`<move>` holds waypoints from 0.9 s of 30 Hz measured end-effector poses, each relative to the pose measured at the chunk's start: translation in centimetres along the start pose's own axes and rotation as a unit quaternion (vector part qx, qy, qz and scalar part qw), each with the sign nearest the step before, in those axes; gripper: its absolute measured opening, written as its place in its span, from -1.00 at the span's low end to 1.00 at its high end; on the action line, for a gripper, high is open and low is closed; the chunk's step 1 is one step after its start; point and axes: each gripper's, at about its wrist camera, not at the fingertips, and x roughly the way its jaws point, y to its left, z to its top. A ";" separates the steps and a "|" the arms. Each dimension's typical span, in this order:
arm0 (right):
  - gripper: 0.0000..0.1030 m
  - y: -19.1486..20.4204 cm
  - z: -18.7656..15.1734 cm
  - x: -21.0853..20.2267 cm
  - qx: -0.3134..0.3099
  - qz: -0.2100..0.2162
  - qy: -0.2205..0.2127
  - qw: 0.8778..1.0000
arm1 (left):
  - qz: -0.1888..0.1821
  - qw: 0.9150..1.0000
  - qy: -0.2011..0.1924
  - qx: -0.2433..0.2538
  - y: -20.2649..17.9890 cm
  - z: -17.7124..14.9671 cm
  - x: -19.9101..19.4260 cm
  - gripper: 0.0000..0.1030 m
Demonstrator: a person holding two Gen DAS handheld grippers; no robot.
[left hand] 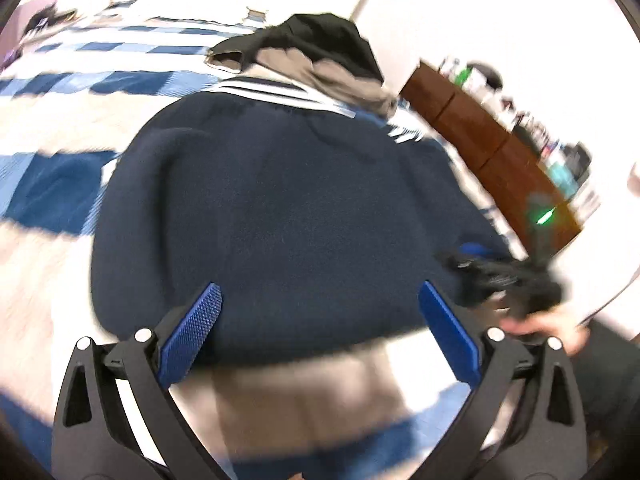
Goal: Fold large clothes
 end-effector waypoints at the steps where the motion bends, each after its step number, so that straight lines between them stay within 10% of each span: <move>1: 0.91 0.5 -1.0 -1.7 -0.018 -0.030 -0.044 0.998 | -0.007 1.000 0.001 -0.006 0.0 -0.6 -1.5 0.87; 4: 0.91 2.7 -4.9 -5.6 -0.093 -0.123 -0.152 0.976 | 0.006 0.999 -0.027 -0.018 0.4 -4.4 -7.6 0.87; 11: 0.91 6.8 -6.6 -7.9 -0.181 -0.219 -0.167 0.944 | 0.043 0.991 -0.128 -0.008 0.8 -10.6 -16.6 0.87; 19: 0.91 5.0 -8.6 -13.1 -0.089 -0.258 -0.219 0.937 | 0.058 0.993 -0.104 -0.003 2.2 -12.9 -17.9 0.87; 27: 0.91 -1.6 -8.9 -14.2 0.076 -0.208 -0.191 0.956 | 0.046 0.992 -0.108 -0.051 5.3 -14.1 -19.7 0.87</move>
